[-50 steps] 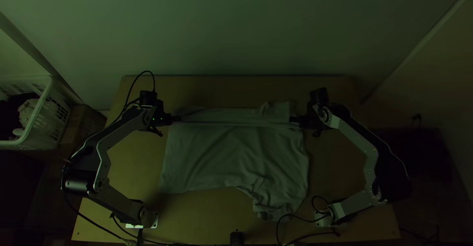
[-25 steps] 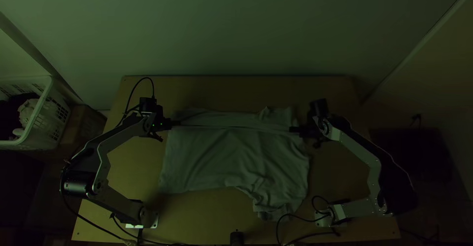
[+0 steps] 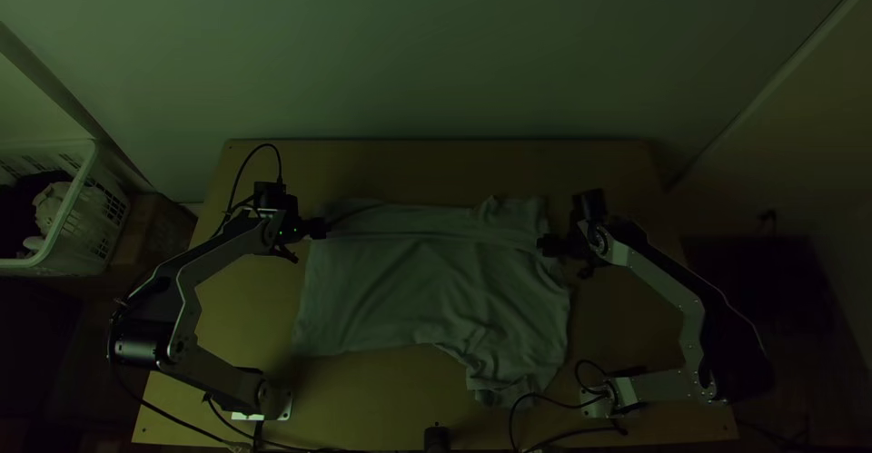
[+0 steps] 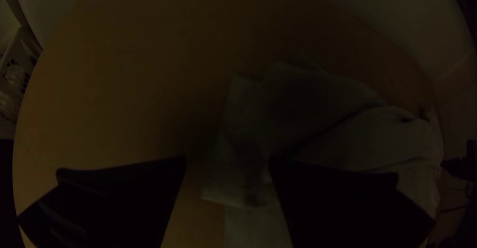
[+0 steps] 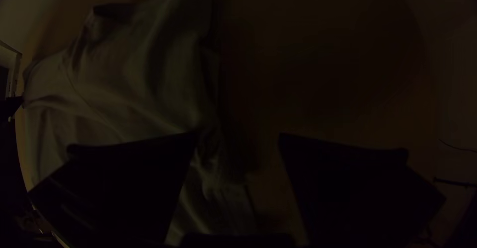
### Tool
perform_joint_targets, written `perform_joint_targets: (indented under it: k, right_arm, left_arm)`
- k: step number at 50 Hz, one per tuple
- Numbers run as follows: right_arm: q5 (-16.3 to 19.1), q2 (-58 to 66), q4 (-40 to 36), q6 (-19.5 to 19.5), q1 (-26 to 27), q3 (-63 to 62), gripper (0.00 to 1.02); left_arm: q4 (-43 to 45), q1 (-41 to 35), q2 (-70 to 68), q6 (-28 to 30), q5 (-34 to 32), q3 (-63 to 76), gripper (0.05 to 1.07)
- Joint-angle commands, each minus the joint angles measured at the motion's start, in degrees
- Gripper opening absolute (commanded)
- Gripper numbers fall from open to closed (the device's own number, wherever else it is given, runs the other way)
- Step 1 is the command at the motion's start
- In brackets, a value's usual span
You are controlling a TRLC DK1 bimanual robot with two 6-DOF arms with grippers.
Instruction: Fold the t-shirt
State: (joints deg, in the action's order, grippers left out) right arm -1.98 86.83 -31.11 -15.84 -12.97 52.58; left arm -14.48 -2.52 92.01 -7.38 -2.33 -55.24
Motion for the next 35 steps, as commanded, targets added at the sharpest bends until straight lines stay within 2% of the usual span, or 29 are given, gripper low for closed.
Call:
perform_joint_targets:
  k: [1,10,25,35]
  right_arm:
    - [-0.39,-5.00,-1.67,-0.07,0.49,0.68,0.99]
    - [-0.39,-11.59,-8.53,-0.95,1.02,2.79,0.99]
    - [-0.39,-19.77,-22.59,-1.13,0.40,4.73,0.99]
    - [0.22,-24.69,-32.96,-4.20,-1.44,3.85,0.99]
  left_arm:
    - [-1.16,0.42,-4.29,1.05,-0.05,0.84,1.03]
    - [-5.73,0.33,-10.88,0.96,-2.59,0.49,1.03]
    - [-16.37,0.24,-22.75,1.49,-2.86,1.10,1.03]
    - [-24.54,-0.29,-30.92,2.45,-4.62,3.12,1.03]
